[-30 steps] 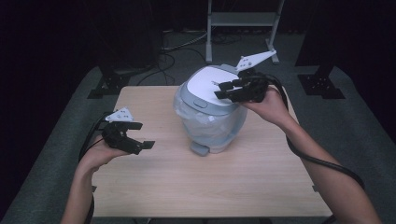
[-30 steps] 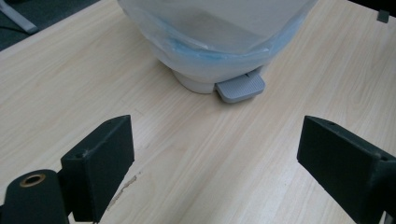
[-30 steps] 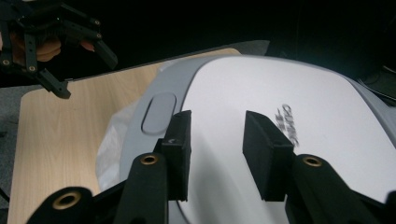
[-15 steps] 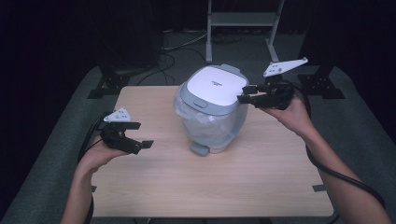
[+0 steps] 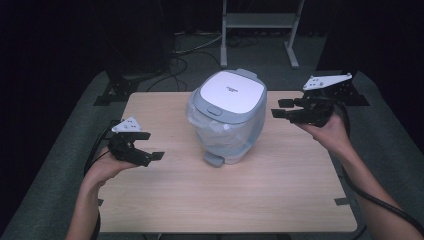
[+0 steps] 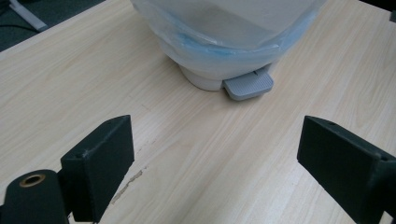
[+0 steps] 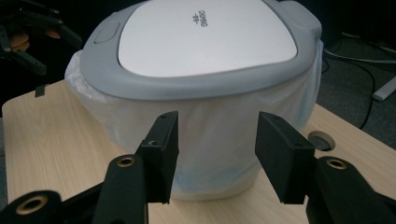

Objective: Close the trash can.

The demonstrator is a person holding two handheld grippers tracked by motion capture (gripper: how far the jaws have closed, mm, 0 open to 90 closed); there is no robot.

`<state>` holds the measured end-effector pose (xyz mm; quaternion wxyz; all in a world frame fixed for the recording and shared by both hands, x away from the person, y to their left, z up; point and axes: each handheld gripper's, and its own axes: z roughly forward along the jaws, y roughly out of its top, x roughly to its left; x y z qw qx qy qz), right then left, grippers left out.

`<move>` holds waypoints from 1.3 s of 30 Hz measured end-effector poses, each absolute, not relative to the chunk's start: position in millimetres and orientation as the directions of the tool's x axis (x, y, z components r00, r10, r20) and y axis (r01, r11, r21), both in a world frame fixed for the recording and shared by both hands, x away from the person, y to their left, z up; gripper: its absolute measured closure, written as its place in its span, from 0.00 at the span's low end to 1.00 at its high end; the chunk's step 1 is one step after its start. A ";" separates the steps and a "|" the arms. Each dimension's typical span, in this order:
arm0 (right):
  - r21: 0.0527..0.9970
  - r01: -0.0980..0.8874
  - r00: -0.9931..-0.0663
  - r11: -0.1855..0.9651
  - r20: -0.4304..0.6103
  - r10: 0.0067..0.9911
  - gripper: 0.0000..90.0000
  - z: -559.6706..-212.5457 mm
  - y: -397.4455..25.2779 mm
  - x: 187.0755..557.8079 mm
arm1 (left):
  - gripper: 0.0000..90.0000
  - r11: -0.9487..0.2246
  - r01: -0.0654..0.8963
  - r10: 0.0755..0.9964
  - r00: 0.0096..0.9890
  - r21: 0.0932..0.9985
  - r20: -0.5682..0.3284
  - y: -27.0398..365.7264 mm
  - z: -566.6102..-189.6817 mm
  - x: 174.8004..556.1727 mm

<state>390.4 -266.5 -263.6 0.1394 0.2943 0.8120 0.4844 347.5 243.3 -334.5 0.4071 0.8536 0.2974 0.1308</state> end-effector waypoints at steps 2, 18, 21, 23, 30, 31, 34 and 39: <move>0.867 0.349 -0.785 0.355 0.064 0.616 0.53 -266.8 -269.1 389.5 | 0.11 -0.492 0.403 0.616 0.788 0.772 -0.018 243.3 -335.4 347.3; 0.850 0.404 -0.754 0.338 0.101 0.649 0.50 -298.7 -283.7 385.7 | 0.10 -0.497 0.404 0.620 0.784 0.768 -0.011 241.5 -344.0 347.0; 0.846 0.416 -0.749 0.334 0.111 0.653 0.50 -304.1 -285.6 385.0 | 0.10 -0.492 0.403 0.622 0.783 0.772 -0.012 241.6 -345.3 347.4; 0.843 0.422 -0.746 0.332 0.115 0.656 0.50 -307.7 -286.9 384.8 | 0.10 -0.493 0.402 0.624 0.781 0.772 -0.008 242.7 -345.9 347.5; 0.834 0.442 -0.737 0.331 0.127 0.664 0.50 -320.7 -290.6 384.0 | 0.10 -0.493 0.406 0.632 0.775 0.770 -0.004 244.4 -352.5 347.1; 0.831 0.447 -0.735 0.331 0.130 0.665 0.50 -323.0 -291.1 383.8 | 0.10 -0.498 0.406 0.630 0.777 0.766 -0.002 244.2 -353.9 347.1; 0.829 0.456 -0.730 0.324 0.140 0.669 0.49 -328.7 -291.8 383.4 | 0.10 -0.499 0.409 0.633 0.774 0.764 -0.002 242.6 -358.8 347.4; 0.825 0.467 -0.727 0.318 0.153 0.670 0.49 -339.6 -292.4 382.0 | 0.10 -0.497 0.415 0.641 0.768 0.762 -0.001 242.0 -367.9 348.2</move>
